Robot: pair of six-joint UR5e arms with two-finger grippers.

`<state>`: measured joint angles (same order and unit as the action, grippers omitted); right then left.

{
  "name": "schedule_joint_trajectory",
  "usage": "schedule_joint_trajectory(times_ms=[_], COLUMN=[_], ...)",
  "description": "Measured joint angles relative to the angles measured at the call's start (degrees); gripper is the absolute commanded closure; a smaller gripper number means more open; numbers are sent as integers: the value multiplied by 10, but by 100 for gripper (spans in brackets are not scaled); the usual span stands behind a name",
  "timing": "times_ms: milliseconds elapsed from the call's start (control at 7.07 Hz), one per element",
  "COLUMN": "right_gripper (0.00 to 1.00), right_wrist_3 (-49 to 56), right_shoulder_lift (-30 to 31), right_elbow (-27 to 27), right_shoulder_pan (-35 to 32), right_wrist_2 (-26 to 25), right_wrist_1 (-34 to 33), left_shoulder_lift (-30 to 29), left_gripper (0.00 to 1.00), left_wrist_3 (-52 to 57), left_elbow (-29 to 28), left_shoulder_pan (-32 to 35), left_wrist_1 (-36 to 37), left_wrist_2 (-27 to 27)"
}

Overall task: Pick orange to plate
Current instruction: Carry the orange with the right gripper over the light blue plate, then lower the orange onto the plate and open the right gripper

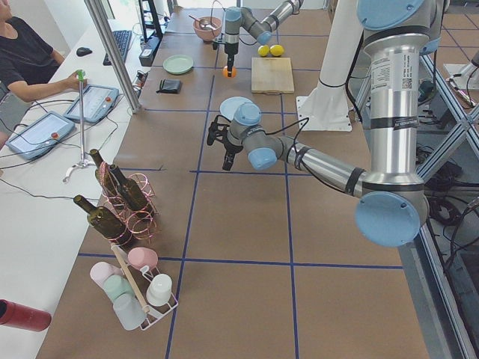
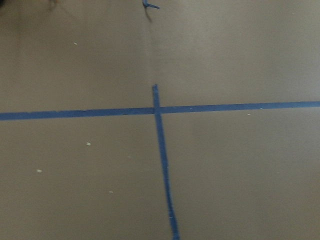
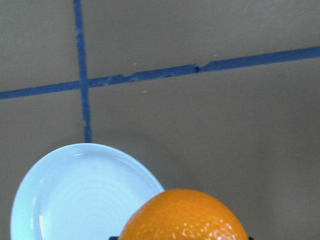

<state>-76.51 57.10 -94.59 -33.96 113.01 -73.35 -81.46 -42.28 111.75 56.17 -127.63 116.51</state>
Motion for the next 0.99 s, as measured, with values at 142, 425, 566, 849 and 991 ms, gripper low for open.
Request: schedule_joint_trajectory(times_ms=[142,425,566,849,991], right_gripper=[100,100,100,79,8], right_wrist_3=[-29,-48,-49,-48,-47], right_shoulder_lift=[-40,-85,-95,-104,-105], right_elbow=[32,84,100,119,122], right_shoulder_pan=[23,50,59,70,71], right_wrist_2=[-29,-70,-81,-90,-91], right_wrist_1=[0,2,2,2,2], left_shoulder_lift=[3,4,4,3,3], left_gripper=[0,0,0,0,0], left_wrist_3=[10,12,11,10,10], left_elbow=[-1,1,2,4,4], left_shoulder_pan=[4,6,6,6,6], left_wrist_1=[0,0,-1,-1,-2], left_wrist_2=[0,1,1,3,8])
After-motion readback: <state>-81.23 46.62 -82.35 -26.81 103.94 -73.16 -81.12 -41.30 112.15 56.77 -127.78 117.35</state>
